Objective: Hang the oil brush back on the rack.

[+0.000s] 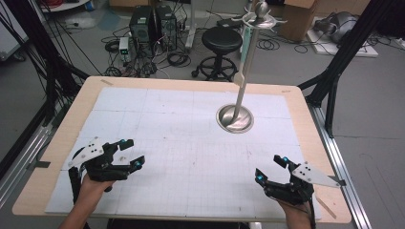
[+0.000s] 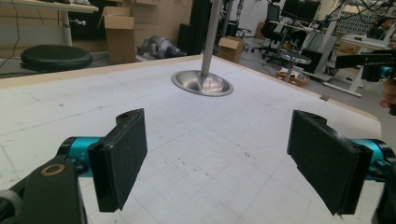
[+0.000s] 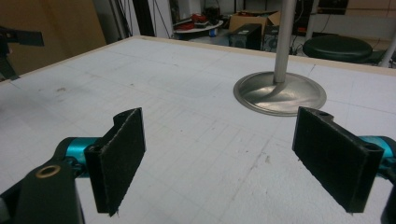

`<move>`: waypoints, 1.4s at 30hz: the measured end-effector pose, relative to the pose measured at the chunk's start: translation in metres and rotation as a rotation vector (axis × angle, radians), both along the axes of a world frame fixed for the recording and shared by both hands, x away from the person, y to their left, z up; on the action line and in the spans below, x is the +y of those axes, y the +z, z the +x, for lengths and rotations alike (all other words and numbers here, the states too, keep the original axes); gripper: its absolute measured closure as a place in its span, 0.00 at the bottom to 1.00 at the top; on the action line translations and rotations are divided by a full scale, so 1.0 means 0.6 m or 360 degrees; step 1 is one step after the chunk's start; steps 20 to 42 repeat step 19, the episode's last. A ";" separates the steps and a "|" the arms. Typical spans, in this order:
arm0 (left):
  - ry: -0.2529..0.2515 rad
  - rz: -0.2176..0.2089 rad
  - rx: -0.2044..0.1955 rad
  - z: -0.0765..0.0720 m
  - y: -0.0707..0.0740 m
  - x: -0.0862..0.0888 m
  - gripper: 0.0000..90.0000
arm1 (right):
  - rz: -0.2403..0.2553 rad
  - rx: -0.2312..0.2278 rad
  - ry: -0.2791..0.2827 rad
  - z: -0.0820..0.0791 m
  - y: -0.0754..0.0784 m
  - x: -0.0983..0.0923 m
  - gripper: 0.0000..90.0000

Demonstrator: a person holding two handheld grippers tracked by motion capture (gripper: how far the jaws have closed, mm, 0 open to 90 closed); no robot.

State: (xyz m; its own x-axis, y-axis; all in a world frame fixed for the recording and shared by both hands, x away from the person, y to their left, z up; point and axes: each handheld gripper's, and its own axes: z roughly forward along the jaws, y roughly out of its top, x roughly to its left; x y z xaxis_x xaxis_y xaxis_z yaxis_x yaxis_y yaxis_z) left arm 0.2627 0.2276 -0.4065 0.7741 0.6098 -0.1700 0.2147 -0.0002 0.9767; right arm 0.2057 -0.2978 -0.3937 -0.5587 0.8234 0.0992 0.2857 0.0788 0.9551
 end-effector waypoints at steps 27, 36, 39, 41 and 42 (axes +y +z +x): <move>0.0015 0.0016 0.0001 0.000 -0.001 0.001 0.23 | 0.0024 0.0003 -0.0009 -0.001 -0.002 -0.005 0.18; 0.0015 0.0016 0.0001 0.000 -0.001 0.001 0.23 | 0.0024 0.0003 -0.0009 -0.001 -0.002 -0.005 0.18; 0.0015 0.0016 0.0001 0.000 -0.001 0.001 0.23 | 0.0024 0.0003 -0.0009 -0.001 -0.002 -0.005 0.18; 0.0015 0.0016 0.0001 0.000 -0.001 0.001 0.23 | 0.0024 0.0003 -0.0009 -0.001 -0.002 -0.005 0.18; 0.0015 0.0016 0.0001 0.000 -0.001 0.001 0.23 | 0.0024 0.0003 -0.0009 -0.001 -0.002 -0.005 0.18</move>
